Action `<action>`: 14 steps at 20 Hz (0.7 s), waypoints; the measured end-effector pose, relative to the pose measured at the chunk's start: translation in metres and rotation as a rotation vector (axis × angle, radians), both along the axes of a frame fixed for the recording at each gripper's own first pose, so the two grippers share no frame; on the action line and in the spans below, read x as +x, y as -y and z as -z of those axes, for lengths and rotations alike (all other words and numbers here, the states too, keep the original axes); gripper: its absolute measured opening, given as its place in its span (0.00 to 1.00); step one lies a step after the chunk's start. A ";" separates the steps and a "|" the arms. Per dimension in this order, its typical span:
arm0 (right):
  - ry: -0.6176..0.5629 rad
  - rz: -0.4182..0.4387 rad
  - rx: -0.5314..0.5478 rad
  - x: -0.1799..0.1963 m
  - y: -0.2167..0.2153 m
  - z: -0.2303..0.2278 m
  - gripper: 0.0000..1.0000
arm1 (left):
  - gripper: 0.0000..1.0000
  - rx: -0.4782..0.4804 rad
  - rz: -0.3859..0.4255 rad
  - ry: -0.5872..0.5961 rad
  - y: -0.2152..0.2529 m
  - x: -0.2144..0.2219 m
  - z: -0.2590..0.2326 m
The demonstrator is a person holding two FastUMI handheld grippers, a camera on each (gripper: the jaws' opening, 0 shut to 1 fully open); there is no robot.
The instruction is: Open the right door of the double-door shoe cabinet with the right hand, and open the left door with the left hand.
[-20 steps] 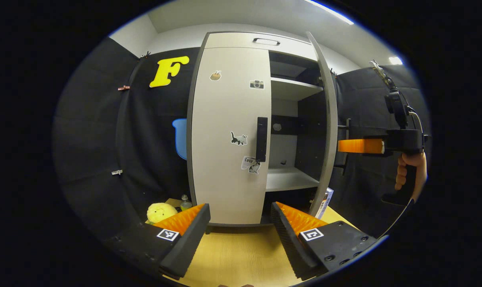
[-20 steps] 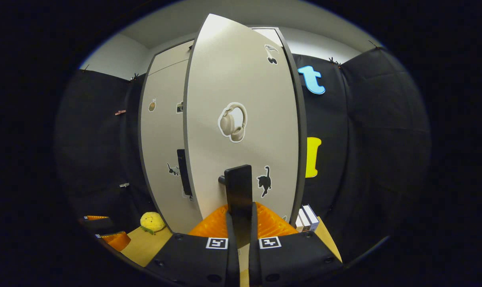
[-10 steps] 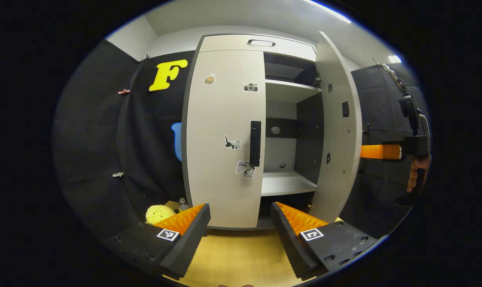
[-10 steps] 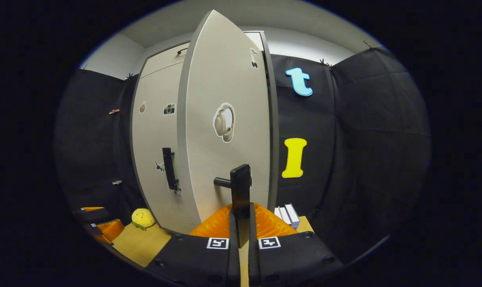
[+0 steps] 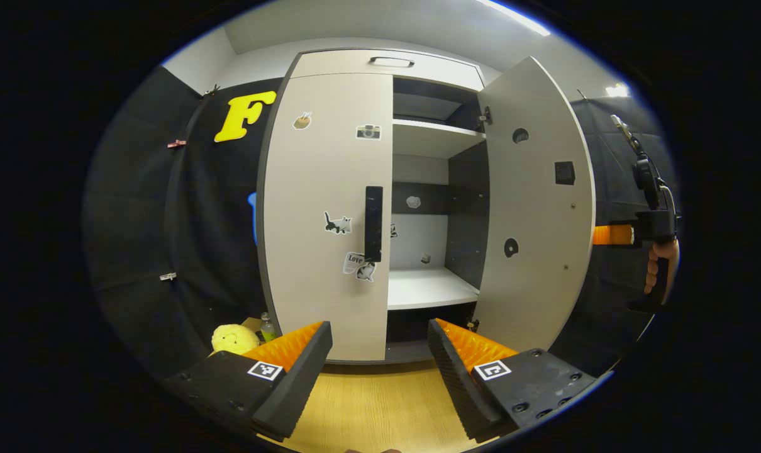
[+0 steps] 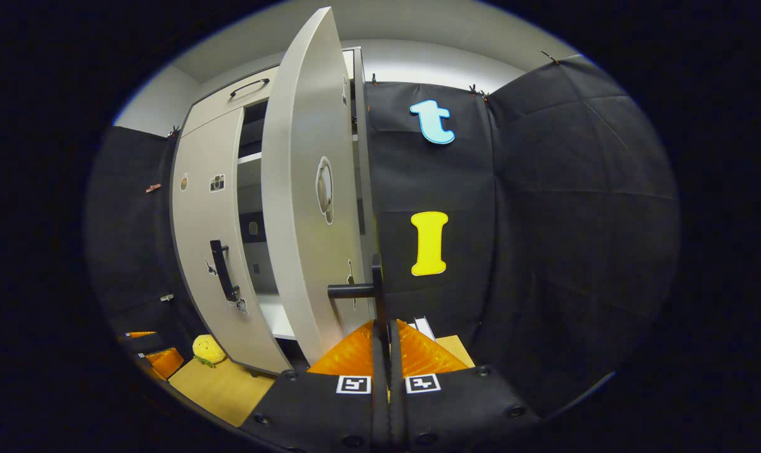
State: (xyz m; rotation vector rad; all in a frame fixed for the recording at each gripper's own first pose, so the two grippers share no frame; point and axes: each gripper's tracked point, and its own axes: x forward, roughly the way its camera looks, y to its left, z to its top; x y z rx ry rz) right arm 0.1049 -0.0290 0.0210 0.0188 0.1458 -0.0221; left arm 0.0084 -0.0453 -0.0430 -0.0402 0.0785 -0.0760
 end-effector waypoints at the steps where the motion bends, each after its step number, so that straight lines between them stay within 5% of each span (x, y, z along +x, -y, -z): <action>1: 0.003 0.005 -0.013 -0.002 0.002 0.000 0.05 | 0.95 0.003 0.007 0.006 0.002 -0.001 -0.001; 9: -0.032 0.077 -0.064 -0.065 0.014 0.012 0.05 | 0.95 0.001 0.067 0.017 -0.001 -0.003 -0.004; 14: 0.019 0.078 -0.014 -0.093 -0.018 -0.008 0.05 | 0.95 -0.016 0.096 0.026 -0.016 -0.009 -0.005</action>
